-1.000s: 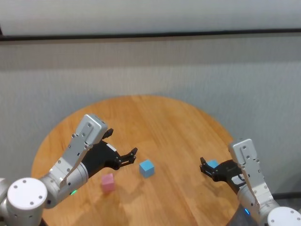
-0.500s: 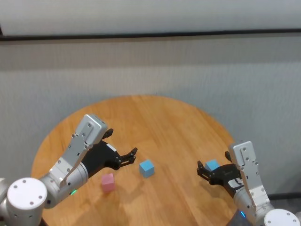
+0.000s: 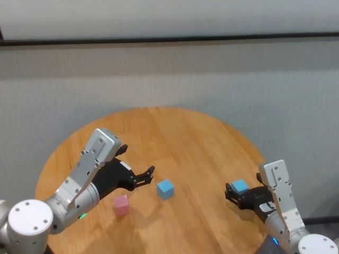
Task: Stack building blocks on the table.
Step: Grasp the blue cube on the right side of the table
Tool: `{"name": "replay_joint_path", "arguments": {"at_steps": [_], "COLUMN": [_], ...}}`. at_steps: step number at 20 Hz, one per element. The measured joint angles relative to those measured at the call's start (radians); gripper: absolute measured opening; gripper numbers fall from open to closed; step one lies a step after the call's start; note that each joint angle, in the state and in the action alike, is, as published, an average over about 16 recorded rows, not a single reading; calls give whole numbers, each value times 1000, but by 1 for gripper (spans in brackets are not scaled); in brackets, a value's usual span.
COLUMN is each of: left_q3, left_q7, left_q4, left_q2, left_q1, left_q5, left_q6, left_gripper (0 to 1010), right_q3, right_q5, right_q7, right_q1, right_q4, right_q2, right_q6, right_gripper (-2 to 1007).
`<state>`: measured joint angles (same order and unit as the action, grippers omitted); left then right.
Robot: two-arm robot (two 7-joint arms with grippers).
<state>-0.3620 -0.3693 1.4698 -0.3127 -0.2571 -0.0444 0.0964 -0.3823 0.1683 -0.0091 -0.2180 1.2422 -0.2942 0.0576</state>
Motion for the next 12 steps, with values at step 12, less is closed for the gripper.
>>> {"name": "replay_joint_path", "arguments": {"at_steps": [12], "left_q3": [0], "left_q7": [0], "left_q4": [0], "left_q2": [0], "left_q1": [0], "left_q5": [0], "left_q6": [0], "left_gripper": [1002], "right_q3": [14], "right_q5": [-25], "right_q7": [32], "right_q1": [-17], "right_q4": [-38], "right_q2": [22], "right_q6": [2], "right_gripper": [1005]}}
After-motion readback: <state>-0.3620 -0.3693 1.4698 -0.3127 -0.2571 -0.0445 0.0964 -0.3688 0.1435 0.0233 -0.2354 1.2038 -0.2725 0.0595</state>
